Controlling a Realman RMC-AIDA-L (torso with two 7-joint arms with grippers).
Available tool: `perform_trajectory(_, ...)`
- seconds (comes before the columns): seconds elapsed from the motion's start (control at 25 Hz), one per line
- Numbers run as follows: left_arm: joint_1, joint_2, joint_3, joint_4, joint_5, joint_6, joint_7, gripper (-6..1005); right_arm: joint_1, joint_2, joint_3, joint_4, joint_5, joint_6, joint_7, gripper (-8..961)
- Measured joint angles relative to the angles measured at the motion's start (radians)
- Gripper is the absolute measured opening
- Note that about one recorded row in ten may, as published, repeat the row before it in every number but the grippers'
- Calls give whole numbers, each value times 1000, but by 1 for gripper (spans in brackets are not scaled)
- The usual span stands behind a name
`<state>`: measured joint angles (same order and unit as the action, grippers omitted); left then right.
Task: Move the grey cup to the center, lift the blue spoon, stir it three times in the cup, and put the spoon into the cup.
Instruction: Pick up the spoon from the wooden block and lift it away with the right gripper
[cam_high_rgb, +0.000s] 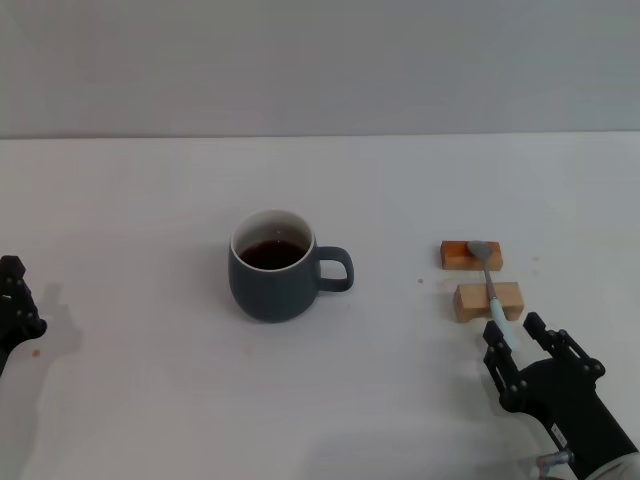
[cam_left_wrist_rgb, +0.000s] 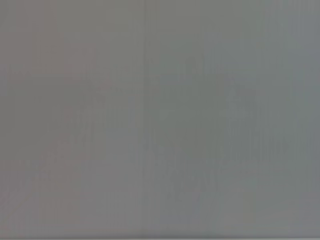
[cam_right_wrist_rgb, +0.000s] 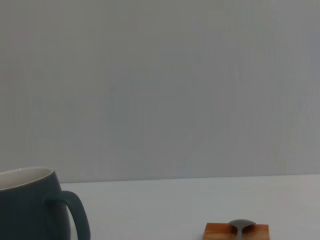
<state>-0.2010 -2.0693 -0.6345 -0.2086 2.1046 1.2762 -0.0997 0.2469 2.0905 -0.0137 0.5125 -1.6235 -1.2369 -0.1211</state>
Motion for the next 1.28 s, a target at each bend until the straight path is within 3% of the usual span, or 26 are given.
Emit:
perform_trajectory(0.24,0,0,1,0,0,-3,0,-2,-1,-1,0,3,0,1,0,483)
perform_trajectory(1.28,0,0,1,0,0,-8,0,-2,13,-2,9,6,4,31,0,483)
